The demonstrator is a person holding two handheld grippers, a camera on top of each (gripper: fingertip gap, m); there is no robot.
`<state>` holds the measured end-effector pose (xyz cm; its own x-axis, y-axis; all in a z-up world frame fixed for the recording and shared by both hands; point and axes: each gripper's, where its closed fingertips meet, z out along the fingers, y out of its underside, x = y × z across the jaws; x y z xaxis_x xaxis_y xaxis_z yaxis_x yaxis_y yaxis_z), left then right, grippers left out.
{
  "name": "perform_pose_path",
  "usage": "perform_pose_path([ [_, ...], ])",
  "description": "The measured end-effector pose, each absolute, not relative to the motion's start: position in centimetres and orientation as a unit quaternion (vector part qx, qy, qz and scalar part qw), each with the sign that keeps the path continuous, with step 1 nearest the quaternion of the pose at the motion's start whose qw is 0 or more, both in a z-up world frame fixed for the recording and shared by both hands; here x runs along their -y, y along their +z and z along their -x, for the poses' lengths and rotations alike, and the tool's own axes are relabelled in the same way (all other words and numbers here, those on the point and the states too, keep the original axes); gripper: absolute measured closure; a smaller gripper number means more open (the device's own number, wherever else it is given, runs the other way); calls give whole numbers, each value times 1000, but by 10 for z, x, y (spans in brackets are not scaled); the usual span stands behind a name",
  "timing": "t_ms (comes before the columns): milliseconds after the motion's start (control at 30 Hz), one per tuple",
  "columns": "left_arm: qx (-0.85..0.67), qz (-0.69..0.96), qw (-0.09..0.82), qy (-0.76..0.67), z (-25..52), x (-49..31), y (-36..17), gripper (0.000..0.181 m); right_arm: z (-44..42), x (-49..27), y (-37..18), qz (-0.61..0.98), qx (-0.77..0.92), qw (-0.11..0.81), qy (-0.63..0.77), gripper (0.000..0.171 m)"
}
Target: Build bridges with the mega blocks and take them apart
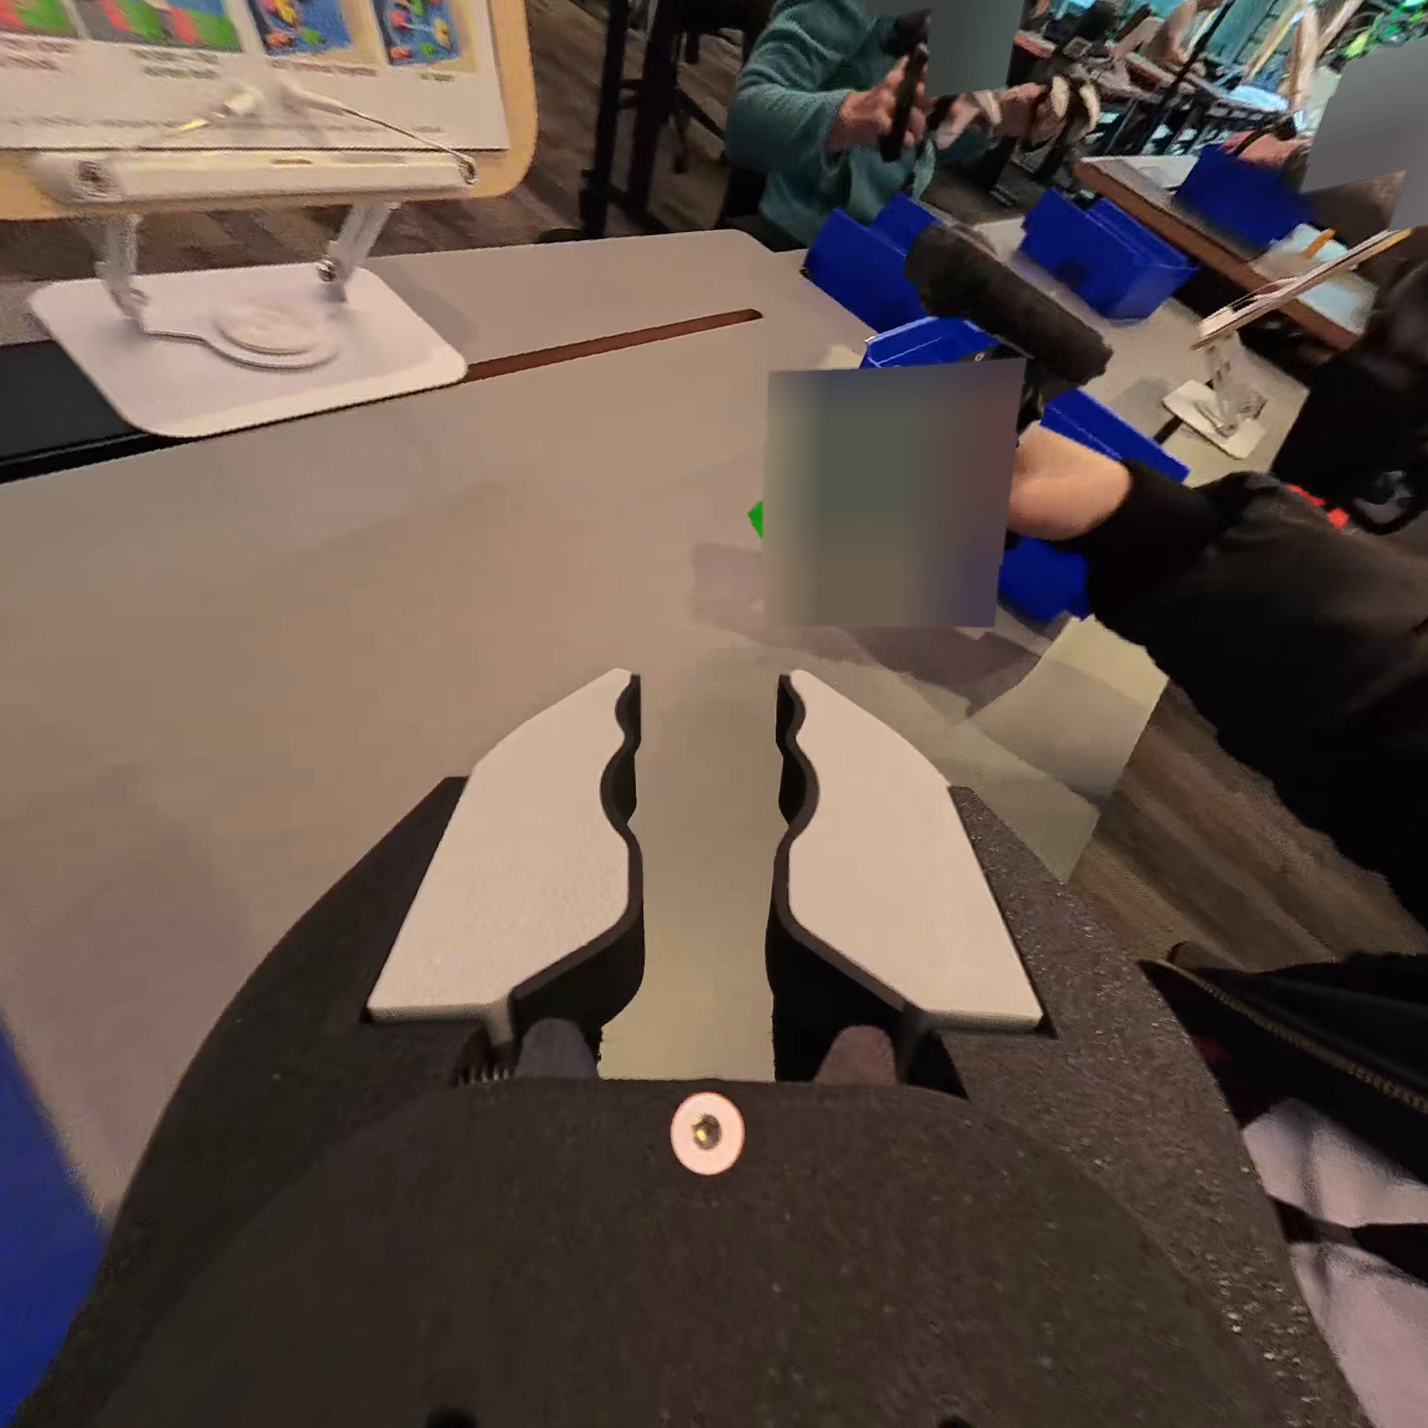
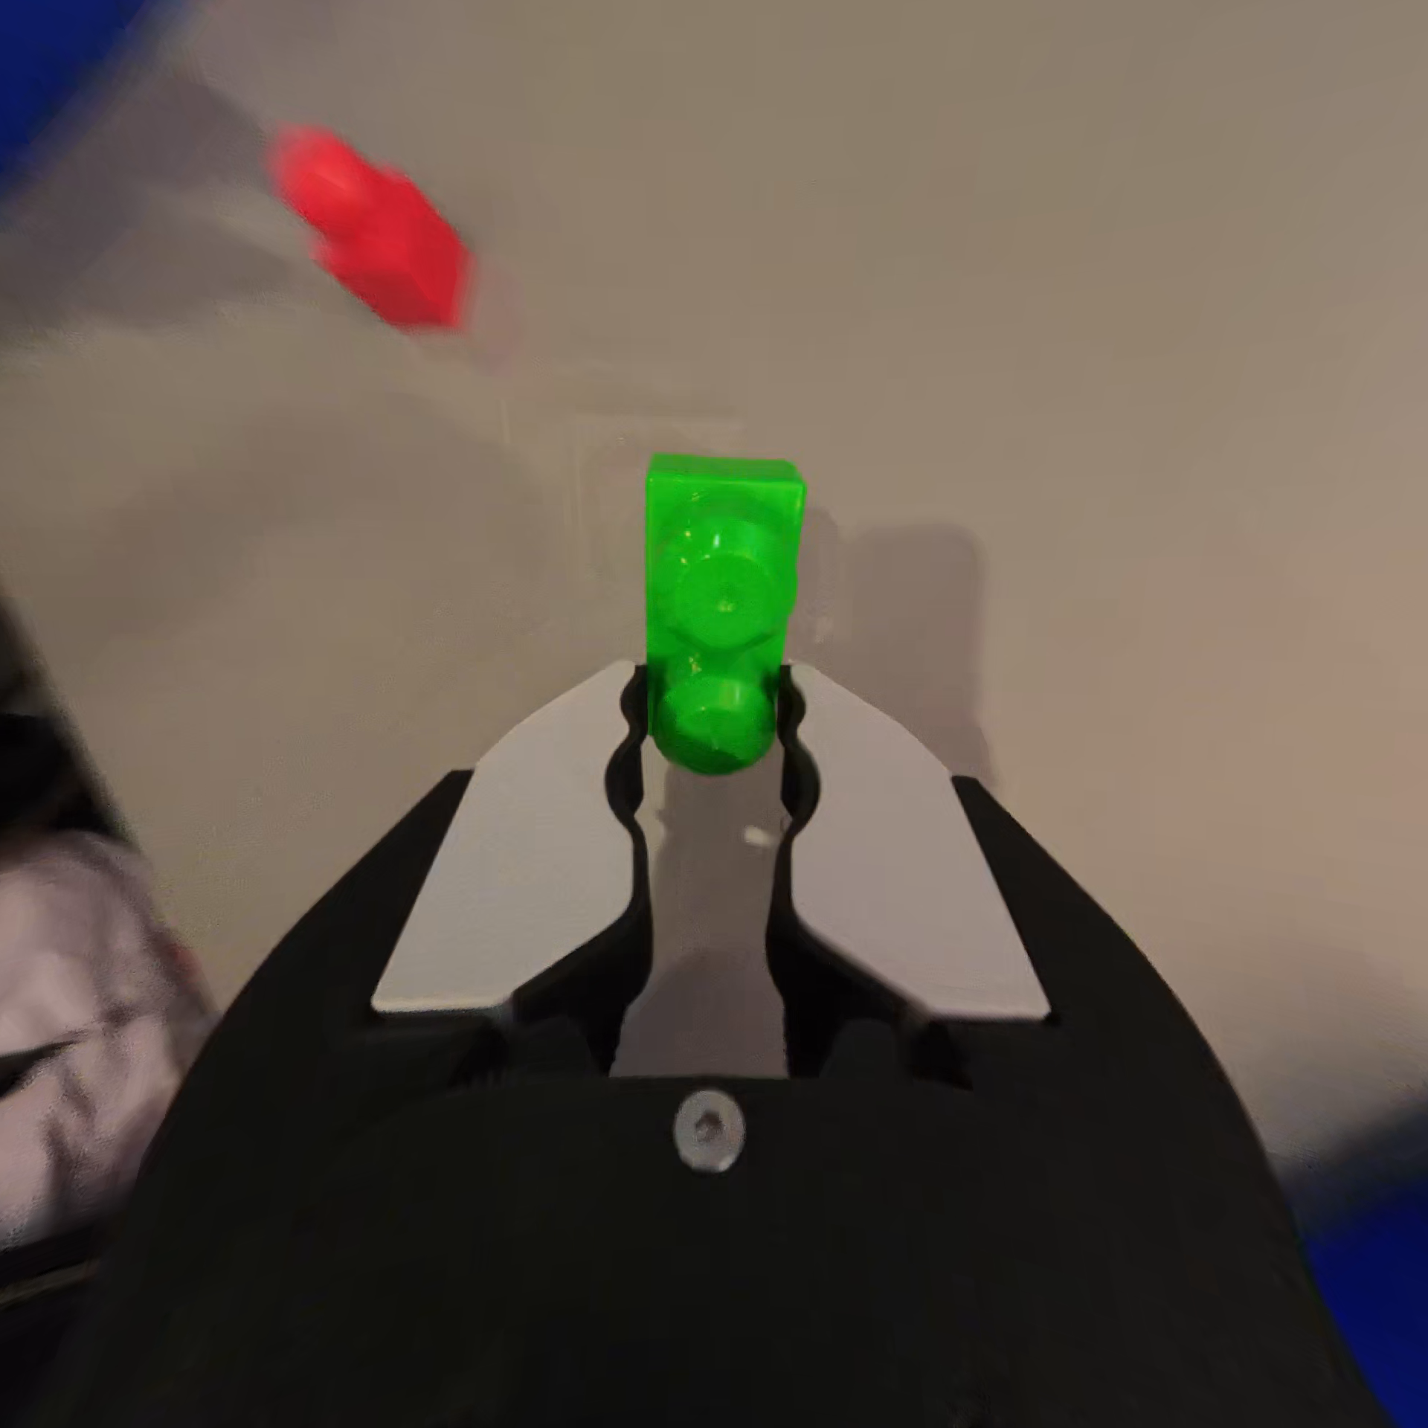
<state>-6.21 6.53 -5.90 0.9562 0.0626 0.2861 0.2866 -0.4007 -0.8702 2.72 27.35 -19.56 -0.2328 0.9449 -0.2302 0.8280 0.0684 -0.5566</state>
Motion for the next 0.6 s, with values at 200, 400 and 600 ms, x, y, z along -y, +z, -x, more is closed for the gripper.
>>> perform_pose_path([
  [200, 143, 832, 532, -68, 89, -11, -59, 151, -48, -315, -243, 650, 748, 79, 112, 140],
  [400, 187, 828, 526, -53, 115, 33, -69, 154, -46, -321, -248, 667, 736, 78, 88, 140],
  [600, 210, 817, 536, -34, 132, 65, -65, 151, -40, -320, -244, 664, 732, 100, 115, 137],
])
